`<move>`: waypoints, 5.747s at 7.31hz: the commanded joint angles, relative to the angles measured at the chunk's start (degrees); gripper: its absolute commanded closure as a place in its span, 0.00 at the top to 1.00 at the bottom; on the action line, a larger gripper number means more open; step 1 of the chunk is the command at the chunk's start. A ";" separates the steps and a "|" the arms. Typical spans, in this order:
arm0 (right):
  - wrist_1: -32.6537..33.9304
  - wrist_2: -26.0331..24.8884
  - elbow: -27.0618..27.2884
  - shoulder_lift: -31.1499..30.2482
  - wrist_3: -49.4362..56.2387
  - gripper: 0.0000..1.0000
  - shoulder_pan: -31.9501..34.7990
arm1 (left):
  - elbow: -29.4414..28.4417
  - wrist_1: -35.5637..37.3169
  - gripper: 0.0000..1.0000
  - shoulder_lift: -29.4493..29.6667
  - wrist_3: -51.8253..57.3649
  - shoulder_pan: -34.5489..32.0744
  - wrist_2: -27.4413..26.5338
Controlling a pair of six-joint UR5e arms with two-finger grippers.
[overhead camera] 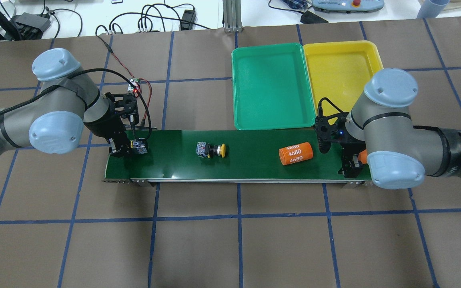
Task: Sort buttons by color to trays
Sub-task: 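Place the button on the belt and open the left gripper, then move the left gripper back and grasp the green-capped button, then place the green button on the belt and open the left gripper, then return the left gripper to the remaining buttons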
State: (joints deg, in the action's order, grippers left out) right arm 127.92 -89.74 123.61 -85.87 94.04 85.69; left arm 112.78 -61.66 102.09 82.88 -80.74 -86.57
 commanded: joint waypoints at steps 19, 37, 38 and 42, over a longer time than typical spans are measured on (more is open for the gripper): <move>-0.04 0.09 0.05 0.09 0.00 1.00 0.00 | -15.67 1.36 0.06 18.93 36.10 22.03 -4.23; -0.04 0.09 0.05 0.09 -0.09 1.00 0.00 | -7.02 -0.39 1.00 -0.68 14.66 7.83 -3.96; -0.04 0.09 0.05 0.09 -0.09 1.00 0.00 | -9.92 0.13 1.00 2.21 14.59 12.49 -3.53; -0.13 0.09 0.05 0.09 -0.09 1.00 0.00 | -24.52 0.56 1.00 18.19 11.70 24.89 -3.52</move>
State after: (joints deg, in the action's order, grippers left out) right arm 127.83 -89.65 123.66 -85.78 93.89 85.69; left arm 92.10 -61.72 115.06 95.87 -60.17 -90.41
